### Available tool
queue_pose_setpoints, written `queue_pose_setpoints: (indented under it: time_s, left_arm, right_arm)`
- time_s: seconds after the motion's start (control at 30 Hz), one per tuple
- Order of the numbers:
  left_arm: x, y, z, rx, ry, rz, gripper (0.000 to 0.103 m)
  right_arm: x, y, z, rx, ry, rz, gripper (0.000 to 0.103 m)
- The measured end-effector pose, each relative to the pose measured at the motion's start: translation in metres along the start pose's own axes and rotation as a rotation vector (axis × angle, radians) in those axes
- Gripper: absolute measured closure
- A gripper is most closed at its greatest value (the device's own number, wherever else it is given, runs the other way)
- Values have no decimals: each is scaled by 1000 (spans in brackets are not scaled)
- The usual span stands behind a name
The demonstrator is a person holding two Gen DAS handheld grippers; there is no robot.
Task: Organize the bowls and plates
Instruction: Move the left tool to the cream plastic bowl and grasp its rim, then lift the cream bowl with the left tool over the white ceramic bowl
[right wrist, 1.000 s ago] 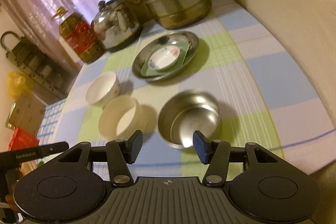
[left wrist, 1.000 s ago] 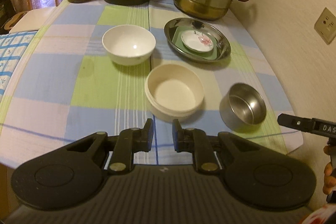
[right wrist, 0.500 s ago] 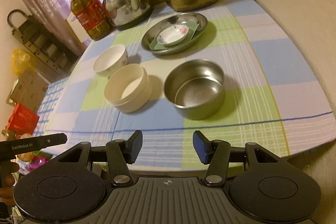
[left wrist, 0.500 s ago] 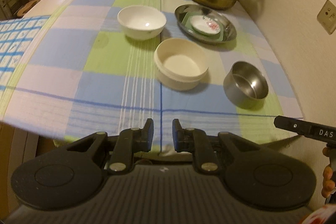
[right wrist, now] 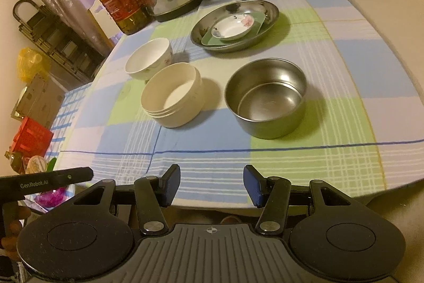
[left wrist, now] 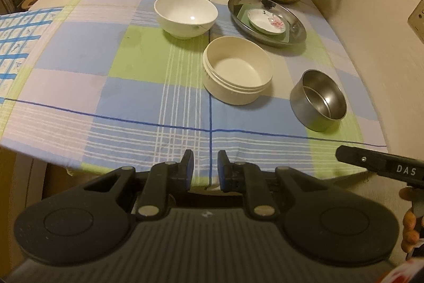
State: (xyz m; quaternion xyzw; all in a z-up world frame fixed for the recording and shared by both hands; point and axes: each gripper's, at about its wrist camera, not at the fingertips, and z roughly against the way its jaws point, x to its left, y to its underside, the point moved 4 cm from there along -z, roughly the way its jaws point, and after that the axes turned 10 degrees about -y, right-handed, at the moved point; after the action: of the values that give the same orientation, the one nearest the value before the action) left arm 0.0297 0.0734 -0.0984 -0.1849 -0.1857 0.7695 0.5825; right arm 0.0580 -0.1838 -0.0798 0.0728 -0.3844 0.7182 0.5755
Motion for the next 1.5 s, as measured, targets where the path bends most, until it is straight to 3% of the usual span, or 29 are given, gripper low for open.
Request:
queue_pose_setpoints:
  time_s: [0.73, 1.13, 1.5]
  left_arm:
    - [-12, -89, -74, 3, 132, -102, 87]
    - [-13, -116, -120, 61, 124, -88, 87]
    - [-20, -123, -141, 93, 102, -98, 86]
  right_arm:
    - [28, -71, -98, -23, 76, 36, 50]
    - [17, -91, -136, -3, 123, 23, 50]
    - [8, -93, -151, 16, 152, 16, 67]
